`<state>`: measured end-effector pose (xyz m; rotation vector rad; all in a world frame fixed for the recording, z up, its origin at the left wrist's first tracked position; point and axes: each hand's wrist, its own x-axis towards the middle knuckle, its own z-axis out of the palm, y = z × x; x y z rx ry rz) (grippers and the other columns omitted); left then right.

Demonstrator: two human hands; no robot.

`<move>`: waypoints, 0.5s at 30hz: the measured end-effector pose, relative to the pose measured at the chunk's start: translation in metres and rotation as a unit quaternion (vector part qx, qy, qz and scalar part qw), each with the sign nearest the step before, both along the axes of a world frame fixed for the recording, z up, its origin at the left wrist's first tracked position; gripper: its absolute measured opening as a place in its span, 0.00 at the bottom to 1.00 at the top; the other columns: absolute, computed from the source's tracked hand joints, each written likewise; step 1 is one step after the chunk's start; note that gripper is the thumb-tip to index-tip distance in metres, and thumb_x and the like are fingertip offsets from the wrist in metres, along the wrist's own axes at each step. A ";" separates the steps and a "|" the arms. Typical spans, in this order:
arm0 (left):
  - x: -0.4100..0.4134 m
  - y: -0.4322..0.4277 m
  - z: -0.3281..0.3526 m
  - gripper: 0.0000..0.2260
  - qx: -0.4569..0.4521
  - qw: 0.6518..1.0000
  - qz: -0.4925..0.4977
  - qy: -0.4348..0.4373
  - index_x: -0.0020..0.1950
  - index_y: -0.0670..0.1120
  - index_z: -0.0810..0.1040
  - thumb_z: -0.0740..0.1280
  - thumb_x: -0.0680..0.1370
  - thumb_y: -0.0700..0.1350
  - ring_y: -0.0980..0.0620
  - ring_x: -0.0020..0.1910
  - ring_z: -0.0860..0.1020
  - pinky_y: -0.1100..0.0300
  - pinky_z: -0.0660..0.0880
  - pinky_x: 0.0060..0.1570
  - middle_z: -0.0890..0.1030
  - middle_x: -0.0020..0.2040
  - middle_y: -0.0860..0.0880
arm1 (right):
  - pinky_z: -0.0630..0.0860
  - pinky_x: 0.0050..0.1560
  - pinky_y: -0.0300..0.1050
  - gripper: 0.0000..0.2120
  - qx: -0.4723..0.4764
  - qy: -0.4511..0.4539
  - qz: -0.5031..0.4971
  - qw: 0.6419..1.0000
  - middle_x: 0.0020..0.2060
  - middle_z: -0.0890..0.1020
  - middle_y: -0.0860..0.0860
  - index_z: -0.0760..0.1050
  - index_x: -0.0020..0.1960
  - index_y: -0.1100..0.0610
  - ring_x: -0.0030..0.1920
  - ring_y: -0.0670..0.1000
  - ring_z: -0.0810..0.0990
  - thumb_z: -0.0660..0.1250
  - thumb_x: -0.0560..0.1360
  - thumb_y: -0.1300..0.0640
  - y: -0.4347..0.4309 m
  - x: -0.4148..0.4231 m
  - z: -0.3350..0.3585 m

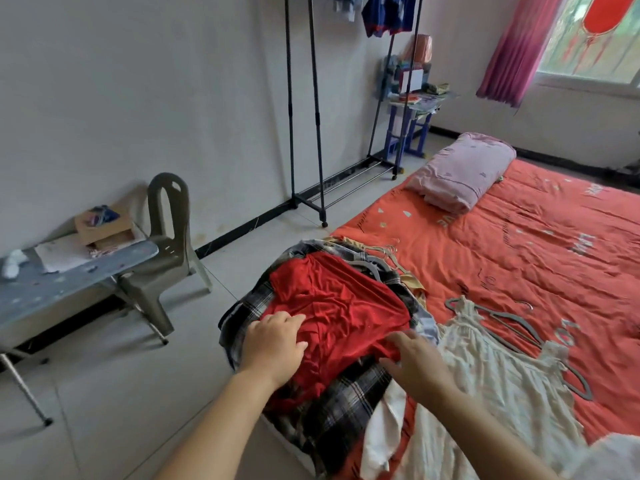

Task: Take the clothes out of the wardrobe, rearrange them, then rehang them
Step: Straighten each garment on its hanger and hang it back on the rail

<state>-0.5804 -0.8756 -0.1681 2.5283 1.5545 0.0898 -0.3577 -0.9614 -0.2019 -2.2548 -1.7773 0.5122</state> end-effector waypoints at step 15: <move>0.059 0.216 -0.032 0.21 -0.067 0.992 -0.083 0.067 0.72 0.52 0.64 0.60 0.79 0.53 0.51 0.64 0.69 0.56 0.64 0.63 0.72 0.65 0.53 | 0.70 0.61 0.45 0.20 -0.062 0.051 -0.114 0.990 0.61 0.74 0.50 0.71 0.66 0.52 0.62 0.51 0.71 0.64 0.75 0.50 0.183 0.042 -0.047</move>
